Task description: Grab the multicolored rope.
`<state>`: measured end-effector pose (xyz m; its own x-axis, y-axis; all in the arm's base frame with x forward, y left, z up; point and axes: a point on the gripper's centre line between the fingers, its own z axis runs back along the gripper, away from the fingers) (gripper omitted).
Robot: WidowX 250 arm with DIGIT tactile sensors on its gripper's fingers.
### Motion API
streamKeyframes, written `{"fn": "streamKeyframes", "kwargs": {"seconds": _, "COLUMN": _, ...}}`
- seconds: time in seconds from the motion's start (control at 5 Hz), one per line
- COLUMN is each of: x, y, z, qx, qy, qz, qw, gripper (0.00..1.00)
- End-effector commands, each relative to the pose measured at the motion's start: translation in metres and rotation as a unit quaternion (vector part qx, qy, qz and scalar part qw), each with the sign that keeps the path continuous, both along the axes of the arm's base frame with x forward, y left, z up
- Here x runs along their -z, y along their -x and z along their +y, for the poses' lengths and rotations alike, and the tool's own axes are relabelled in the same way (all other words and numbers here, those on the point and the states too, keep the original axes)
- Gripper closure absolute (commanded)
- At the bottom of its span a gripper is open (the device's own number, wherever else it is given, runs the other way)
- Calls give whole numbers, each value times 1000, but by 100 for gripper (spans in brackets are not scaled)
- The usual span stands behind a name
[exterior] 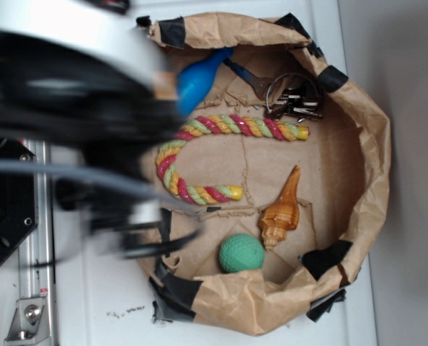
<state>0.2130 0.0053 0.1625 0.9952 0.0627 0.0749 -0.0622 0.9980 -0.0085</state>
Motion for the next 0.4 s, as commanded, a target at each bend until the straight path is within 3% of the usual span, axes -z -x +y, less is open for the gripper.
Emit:
{"fn": "streamKeyframes", "kwargs": {"seconds": 0.0, "x": 69, "y": -68, "z": 14, "qx": -18, "qy": -56, "qz": 42, "qw": 997, "gripper": 0}}
{"fn": "streamKeyframes", "kwargs": {"seconds": 0.2, "x": 90, "y": -71, "z": 35, "qx": -34, "qy": -54, "qz": 59, "qw": 996, "gripper": 0}}
